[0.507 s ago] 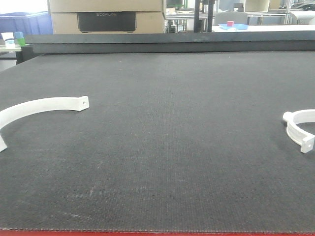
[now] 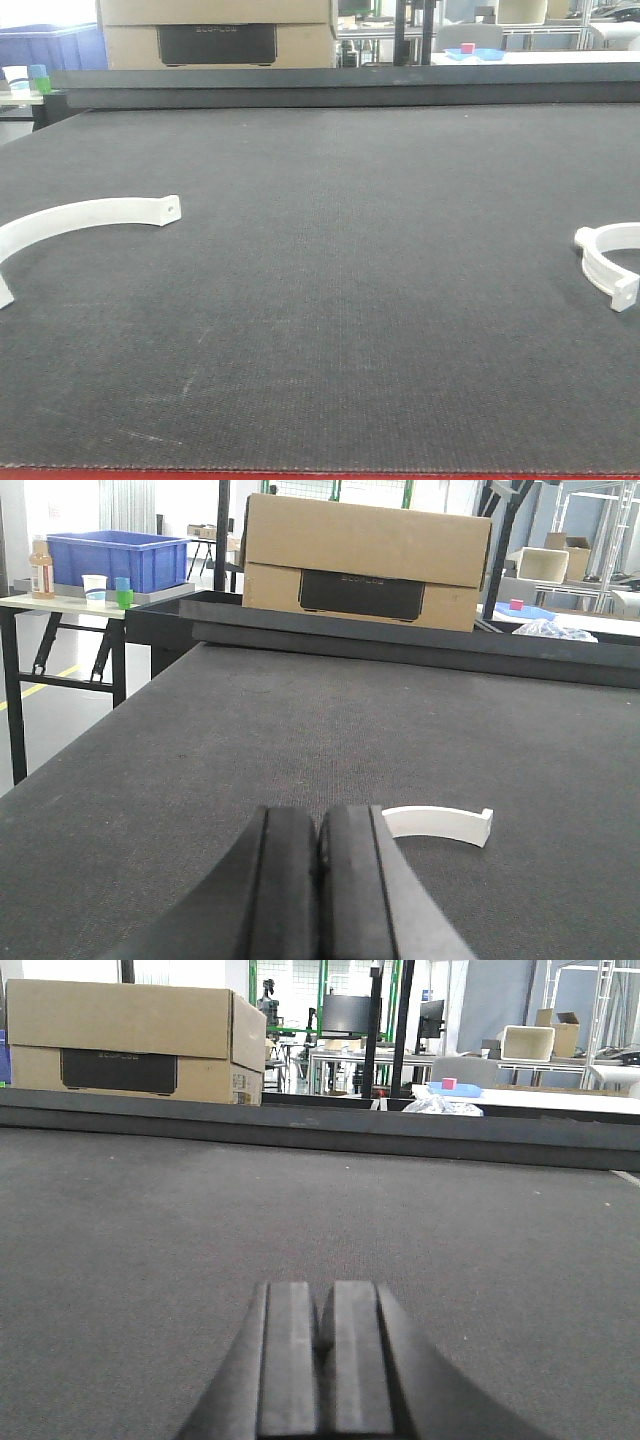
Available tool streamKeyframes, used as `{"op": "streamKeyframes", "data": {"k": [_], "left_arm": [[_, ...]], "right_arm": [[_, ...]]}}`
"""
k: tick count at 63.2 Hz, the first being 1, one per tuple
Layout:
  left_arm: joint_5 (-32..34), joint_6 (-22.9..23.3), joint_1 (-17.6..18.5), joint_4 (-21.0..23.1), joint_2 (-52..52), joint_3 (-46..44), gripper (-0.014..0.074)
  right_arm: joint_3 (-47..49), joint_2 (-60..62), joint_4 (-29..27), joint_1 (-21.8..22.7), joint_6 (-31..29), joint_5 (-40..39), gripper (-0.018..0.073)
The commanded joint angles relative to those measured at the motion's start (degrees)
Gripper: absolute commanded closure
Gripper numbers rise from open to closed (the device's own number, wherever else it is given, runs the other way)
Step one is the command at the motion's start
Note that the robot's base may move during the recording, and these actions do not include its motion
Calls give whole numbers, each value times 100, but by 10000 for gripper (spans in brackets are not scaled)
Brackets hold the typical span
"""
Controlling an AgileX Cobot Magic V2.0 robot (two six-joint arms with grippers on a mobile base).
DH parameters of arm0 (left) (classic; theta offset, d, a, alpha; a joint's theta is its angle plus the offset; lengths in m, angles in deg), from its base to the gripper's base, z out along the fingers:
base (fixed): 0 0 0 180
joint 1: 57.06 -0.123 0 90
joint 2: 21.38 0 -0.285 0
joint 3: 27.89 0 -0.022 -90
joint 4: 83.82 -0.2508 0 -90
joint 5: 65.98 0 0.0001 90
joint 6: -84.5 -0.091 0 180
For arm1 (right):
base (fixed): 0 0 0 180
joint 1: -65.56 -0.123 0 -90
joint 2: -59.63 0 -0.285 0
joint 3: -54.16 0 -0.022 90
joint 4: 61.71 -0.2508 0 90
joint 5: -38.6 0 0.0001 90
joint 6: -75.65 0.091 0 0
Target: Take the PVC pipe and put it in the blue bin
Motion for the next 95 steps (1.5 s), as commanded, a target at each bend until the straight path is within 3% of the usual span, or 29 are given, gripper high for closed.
{"op": "streamKeyframes", "data": {"k": [1, 27, 38, 46, 55, 65, 71, 76, 95], "left_arm": [[73, 23, 24, 5, -30, -15, 707], [113, 23, 24, -64, -30, -15, 707], [660, 23, 24, -53, -30, -15, 707], [1170, 23, 24, 431, -30, -15, 707], [1729, 23, 24, 527, -30, -138, 707], [991, -1, 24, 407, -8, -1100, 707], [611, -1, 24, -228, 321, -1755, 707], [180, -1, 24, -382, 688, -2324, 707], [-2470, -1, 24, -382, 2310, -5000, 707]], "right_arm": [[1, 13, 2, -20, -17, -120, 727], [1, 13, 2, -18, -17, -152, 727], [1, 13, 13, -18, -17, -932, 727], [1, 13, 23, -18, -17, -1088, 727], [377, 13, 23, -18, -17, -1274, 727], [1251, -5, 23, -18, -17, -1128, 727], [1782, -326, 23, -18, -17, -902, 727], [2345, -709, 23, -18, -17, -359, 727], [4648, -2625, 23, -18, -17, 1903, 727]]}}
